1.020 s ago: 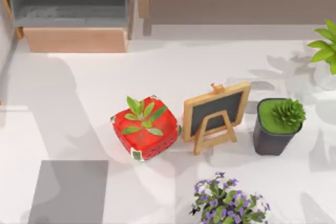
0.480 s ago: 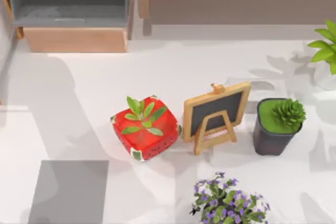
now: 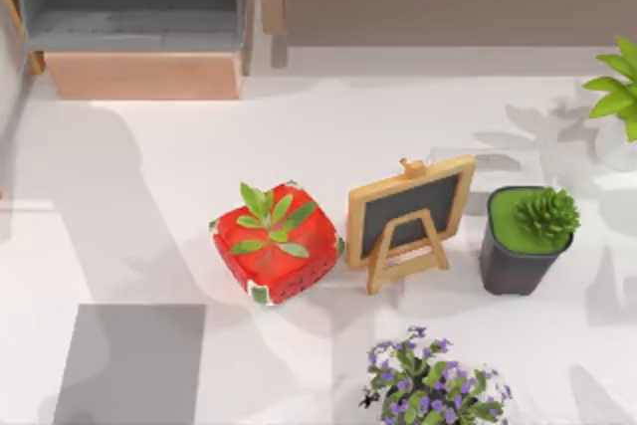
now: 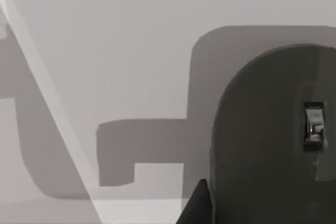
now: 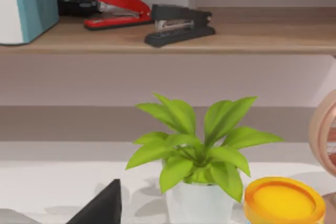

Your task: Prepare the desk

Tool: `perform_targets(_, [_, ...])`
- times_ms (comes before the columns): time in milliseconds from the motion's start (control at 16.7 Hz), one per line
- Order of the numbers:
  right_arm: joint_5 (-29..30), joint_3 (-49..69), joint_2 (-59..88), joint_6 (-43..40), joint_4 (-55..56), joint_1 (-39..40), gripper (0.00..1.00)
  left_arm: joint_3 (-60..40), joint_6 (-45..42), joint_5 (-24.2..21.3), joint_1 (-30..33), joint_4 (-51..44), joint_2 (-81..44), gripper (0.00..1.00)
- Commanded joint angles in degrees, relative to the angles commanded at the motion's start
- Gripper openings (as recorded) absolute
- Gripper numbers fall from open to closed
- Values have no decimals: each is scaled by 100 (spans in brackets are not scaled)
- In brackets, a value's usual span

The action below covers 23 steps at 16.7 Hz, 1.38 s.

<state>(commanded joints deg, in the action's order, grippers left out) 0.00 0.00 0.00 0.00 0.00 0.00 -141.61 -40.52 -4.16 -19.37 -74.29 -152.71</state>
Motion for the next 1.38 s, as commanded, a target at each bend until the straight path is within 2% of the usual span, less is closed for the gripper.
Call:
perform_targets(60, [0,0,0,0,0,0,100,0,0,0,0,0,0,2])
perform_targets(120, [0,0,0,0,0,0,100,0,0,0,0,0,0,0])
perform_targets(840, [0,0,0,0,0,0,100,70,47,6,-48,-20,221,0])
perform_targets(1080, [0,0,0,0,0,0,100,673,342,74,-74,138,772,0])
perform_targets(1380, [0,0,0,0,0,0,100,1778,1100,245,89,889,2017,0])
